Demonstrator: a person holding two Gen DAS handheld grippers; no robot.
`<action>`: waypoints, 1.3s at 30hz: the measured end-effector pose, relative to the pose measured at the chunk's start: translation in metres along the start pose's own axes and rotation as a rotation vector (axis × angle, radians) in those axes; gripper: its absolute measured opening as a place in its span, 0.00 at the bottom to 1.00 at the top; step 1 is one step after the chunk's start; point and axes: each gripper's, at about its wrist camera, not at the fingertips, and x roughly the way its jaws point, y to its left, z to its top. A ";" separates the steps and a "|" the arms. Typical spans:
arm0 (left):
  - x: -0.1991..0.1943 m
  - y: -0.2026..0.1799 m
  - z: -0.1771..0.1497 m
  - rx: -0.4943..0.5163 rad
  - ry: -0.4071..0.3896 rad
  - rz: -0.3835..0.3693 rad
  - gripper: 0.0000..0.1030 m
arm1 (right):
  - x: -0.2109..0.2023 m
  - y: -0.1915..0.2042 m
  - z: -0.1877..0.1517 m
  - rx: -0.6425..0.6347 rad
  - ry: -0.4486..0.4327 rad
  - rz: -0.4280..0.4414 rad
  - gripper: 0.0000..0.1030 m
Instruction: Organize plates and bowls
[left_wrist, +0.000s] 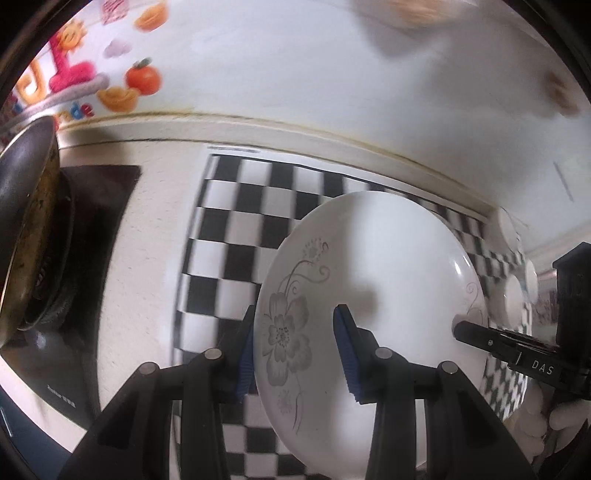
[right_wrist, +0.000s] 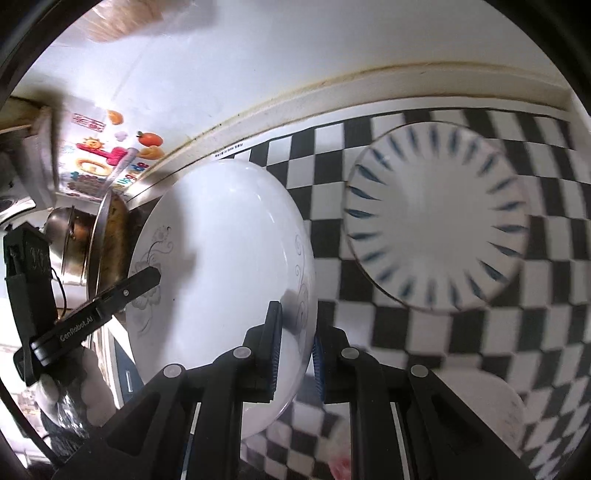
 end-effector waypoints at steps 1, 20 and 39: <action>0.001 -0.010 -0.001 0.012 0.002 -0.004 0.35 | -0.010 -0.005 -0.008 0.002 -0.009 -0.004 0.16; 0.078 -0.144 -0.107 0.230 0.235 -0.012 0.35 | -0.064 -0.163 -0.155 0.191 0.029 -0.095 0.16; 0.120 -0.164 -0.142 0.248 0.381 0.079 0.35 | -0.038 -0.181 -0.156 0.175 0.072 -0.173 0.15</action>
